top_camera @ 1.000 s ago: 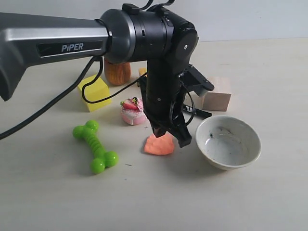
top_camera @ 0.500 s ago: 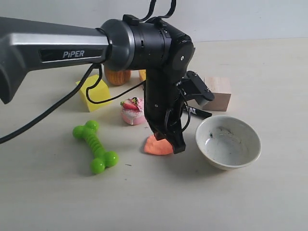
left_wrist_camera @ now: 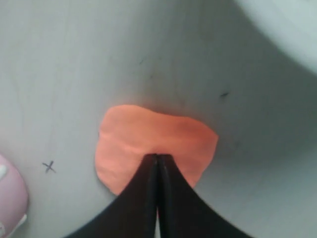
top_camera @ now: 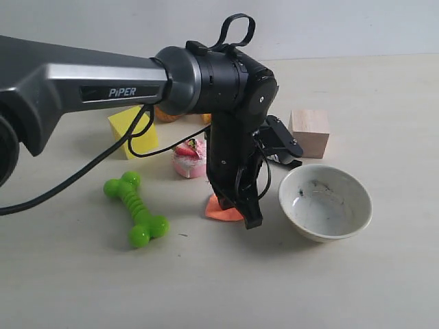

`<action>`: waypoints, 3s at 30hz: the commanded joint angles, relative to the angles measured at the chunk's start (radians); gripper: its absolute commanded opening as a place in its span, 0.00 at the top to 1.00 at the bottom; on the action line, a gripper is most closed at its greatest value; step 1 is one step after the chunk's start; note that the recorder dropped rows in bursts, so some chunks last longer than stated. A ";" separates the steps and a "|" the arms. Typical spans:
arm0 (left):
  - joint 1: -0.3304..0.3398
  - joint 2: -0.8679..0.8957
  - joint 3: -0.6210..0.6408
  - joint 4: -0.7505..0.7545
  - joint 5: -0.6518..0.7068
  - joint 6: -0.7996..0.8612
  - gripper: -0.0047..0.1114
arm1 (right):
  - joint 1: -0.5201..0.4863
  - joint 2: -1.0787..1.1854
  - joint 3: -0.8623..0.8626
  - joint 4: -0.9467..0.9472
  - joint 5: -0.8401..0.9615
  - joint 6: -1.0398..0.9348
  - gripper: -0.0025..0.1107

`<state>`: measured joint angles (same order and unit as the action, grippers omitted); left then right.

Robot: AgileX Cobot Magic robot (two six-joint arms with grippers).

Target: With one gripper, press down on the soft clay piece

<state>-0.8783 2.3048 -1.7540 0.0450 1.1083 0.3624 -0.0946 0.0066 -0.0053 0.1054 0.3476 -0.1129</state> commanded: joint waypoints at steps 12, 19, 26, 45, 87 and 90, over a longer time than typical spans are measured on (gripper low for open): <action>0.002 0.080 0.000 -0.101 -0.009 0.050 0.96 | 0.002 -0.007 0.005 -0.001 -0.014 -0.006 0.98; 0.002 0.080 0.000 -0.101 -0.004 0.050 0.96 | 0.002 -0.007 0.005 -0.001 -0.014 -0.006 0.98; 0.002 0.080 0.000 -0.100 -0.013 0.050 0.96 | 0.002 -0.007 0.005 -0.001 -0.014 -0.006 0.98; 0.023 0.080 0.000 -0.071 -0.013 -0.024 0.95 | 0.002 -0.007 0.005 -0.001 -0.014 -0.006 0.98; 0.030 0.080 -0.002 -0.077 -0.008 -0.034 0.44 | 0.002 -0.007 0.005 -0.001 -0.014 -0.006 0.98; 0.030 0.080 -0.002 -0.071 -0.008 -0.047 0.50 | 0.002 -0.007 0.005 -0.001 -0.014 -0.006 0.98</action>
<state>-0.8552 2.3374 -1.7728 -0.0623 1.1334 0.3312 -0.0946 0.0066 -0.0053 0.1054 0.3476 -0.1129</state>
